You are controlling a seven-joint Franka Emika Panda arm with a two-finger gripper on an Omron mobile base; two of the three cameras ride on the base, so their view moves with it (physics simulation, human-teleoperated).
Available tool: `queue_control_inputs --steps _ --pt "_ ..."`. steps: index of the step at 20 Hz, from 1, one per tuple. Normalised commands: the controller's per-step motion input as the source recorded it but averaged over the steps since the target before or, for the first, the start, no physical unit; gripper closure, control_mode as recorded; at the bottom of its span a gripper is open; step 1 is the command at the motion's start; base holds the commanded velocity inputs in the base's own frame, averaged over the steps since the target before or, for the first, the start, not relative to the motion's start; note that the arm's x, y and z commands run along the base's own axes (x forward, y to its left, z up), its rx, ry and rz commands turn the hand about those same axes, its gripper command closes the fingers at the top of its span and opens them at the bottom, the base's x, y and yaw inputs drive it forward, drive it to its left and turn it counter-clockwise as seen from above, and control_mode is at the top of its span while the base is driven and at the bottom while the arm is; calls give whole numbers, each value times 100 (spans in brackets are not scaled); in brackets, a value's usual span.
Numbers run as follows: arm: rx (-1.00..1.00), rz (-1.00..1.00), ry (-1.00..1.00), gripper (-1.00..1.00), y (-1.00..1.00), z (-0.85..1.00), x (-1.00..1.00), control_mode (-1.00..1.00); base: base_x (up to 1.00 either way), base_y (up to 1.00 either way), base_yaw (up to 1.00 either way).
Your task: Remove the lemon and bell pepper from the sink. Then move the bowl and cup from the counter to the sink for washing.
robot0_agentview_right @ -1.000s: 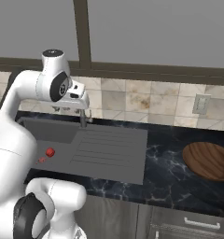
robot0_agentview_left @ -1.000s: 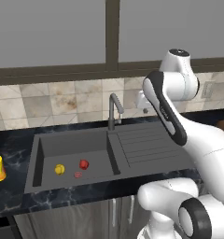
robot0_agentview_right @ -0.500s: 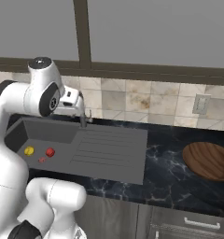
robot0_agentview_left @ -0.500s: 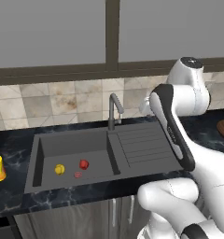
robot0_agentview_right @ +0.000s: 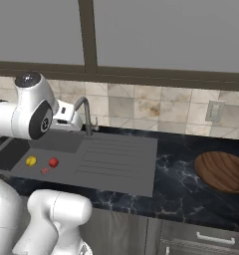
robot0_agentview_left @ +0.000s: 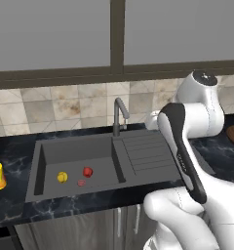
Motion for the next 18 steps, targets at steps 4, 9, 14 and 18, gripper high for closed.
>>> queue_control_inputs --steps 4,9,14,18 --pt "0 0 2 -100 26 0 -22 -100 0 0 0" --pt "0 0 6 -100 27 0 -21 -100 0 0 0" --pt "0 0 4 -100 28 0 -21 -100 0 0 0" --pt "0 -1 5 -100 30 0 -19 -100 0 0 0"
